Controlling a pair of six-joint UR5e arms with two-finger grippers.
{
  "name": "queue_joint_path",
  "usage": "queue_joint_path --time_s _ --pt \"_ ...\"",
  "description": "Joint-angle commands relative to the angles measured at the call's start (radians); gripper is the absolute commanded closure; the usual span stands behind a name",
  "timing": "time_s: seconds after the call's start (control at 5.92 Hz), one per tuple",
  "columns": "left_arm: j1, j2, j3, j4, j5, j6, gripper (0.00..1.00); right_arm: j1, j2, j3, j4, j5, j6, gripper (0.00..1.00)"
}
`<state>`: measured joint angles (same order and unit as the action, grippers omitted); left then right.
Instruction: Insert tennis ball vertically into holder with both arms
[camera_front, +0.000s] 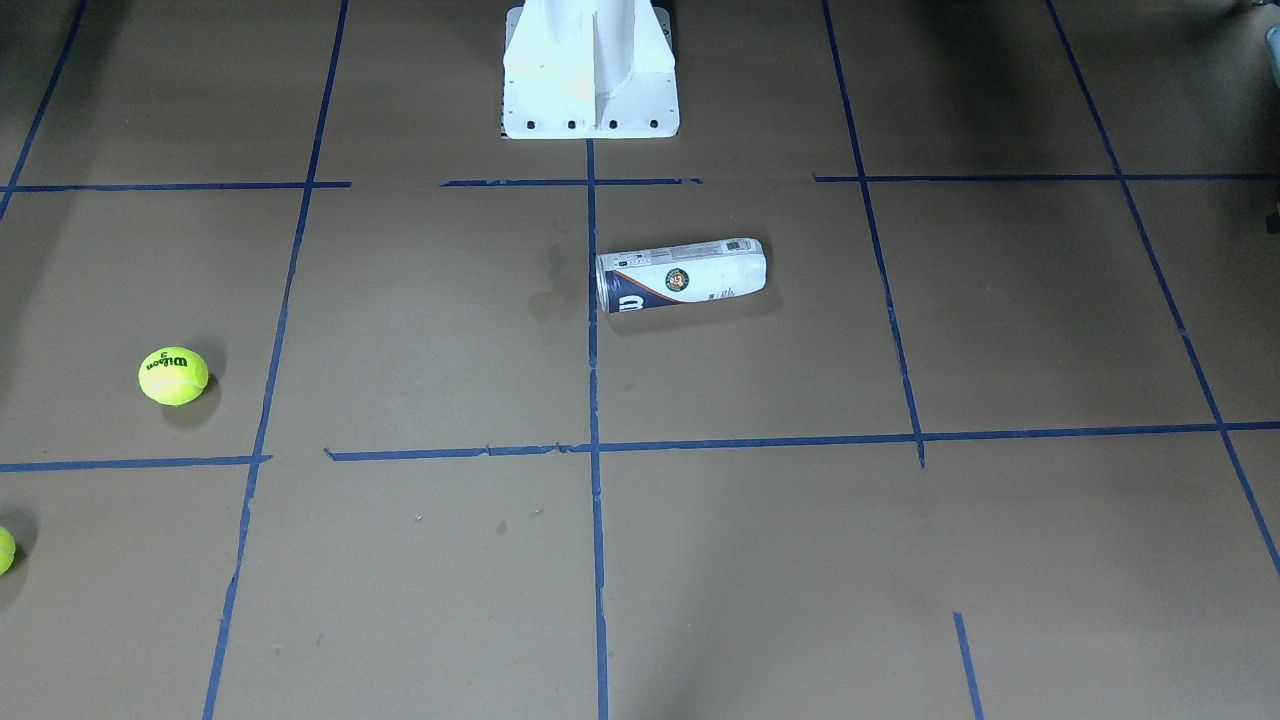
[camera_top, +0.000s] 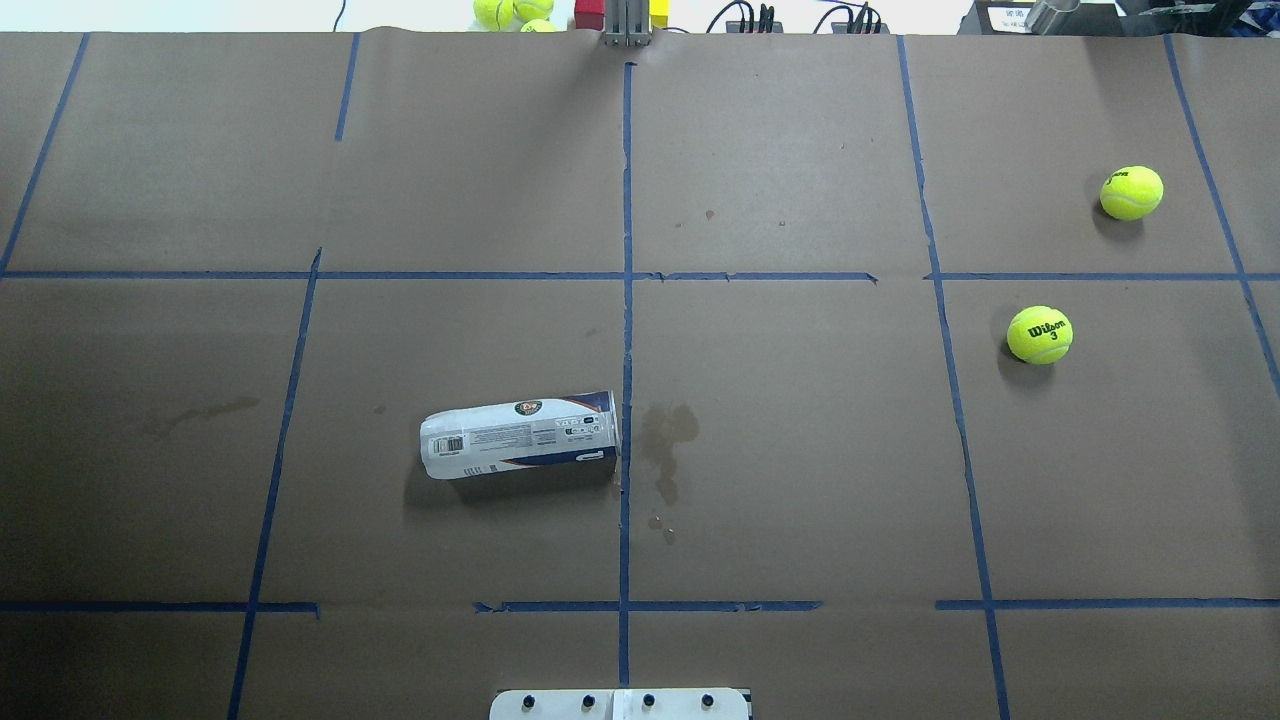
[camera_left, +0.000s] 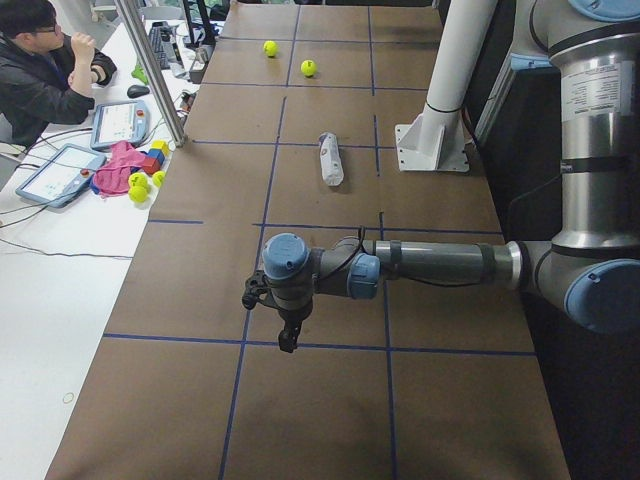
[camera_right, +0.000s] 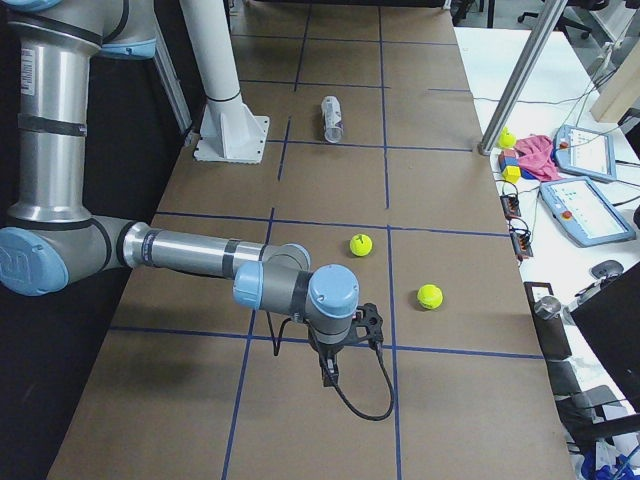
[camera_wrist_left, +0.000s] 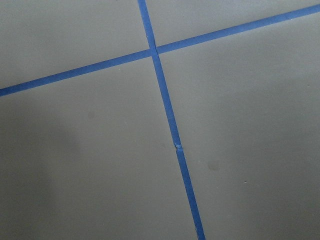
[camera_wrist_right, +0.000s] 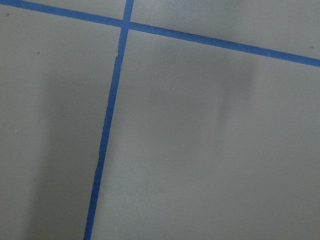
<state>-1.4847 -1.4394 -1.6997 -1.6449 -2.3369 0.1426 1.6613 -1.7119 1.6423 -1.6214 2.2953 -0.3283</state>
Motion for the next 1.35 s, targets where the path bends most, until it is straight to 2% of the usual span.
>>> queue_joint_path --time_s 0.0,0.51,0.68,0.85,1.18 --pt "0.0 0.002 -0.008 0.0 -0.001 0.003 0.0 -0.002 0.0 0.001 0.0 0.004 0.0 0.0" --pt "0.0 0.027 -0.053 0.002 0.001 0.0 0.0 -0.003 0.001 0.001 0.0 0.018 0.0 0.0" --pt "0.001 0.016 -0.069 0.0 0.005 -0.005 0.0 -0.005 0.001 0.001 0.0 0.018 0.0 0.0" --pt "0.001 -0.043 -0.066 -0.01 0.007 -0.003 0.0 -0.006 0.014 0.002 0.008 0.016 0.005 0.0" --pt "-0.035 -0.061 -0.092 -0.166 0.019 -0.009 0.0 -0.005 0.014 -0.01 0.209 0.015 0.009 0.0"
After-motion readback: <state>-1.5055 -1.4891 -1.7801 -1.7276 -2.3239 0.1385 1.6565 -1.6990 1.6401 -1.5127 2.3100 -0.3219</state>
